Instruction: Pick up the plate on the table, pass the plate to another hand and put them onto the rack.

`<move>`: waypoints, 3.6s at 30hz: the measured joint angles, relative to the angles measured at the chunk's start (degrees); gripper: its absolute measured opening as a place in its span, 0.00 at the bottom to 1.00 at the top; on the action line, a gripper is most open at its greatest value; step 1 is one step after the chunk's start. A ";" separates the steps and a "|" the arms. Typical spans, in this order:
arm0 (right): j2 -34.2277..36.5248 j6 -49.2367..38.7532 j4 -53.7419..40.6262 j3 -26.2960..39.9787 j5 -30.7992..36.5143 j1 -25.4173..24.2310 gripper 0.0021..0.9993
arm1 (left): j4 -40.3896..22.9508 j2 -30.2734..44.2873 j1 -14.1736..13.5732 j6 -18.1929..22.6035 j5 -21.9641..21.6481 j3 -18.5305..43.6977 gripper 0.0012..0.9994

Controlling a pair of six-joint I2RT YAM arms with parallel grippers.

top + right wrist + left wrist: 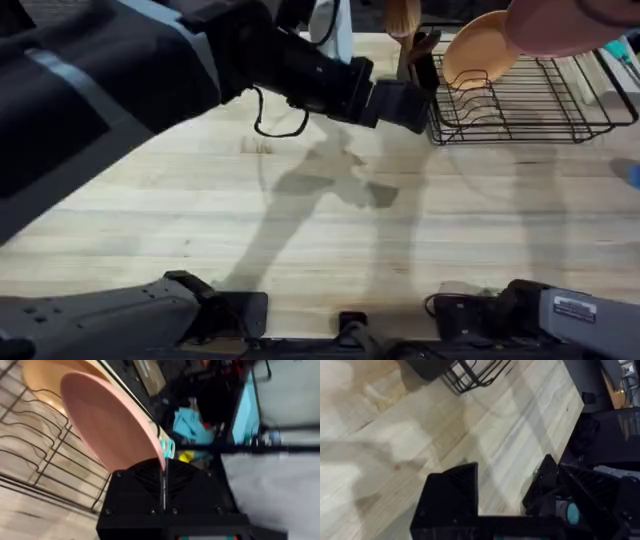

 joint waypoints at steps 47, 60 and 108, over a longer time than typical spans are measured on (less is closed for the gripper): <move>19.33 -17.40 10.35 0.00 -19.29 -4.18 0.03 | 2.80 0.00 0.00 0.01 -2.58 0.00 1.00; 20.68 -17.54 6.96 0.00 -20.60 -3.89 0.03 | 2.80 0.00 0.00 0.01 -2.60 0.00 1.00; 1.39 12.11 -14.47 0.22 -20.77 1.76 1.00 | 9.21 0.00 2.70 0.01 -8.56 0.00 1.00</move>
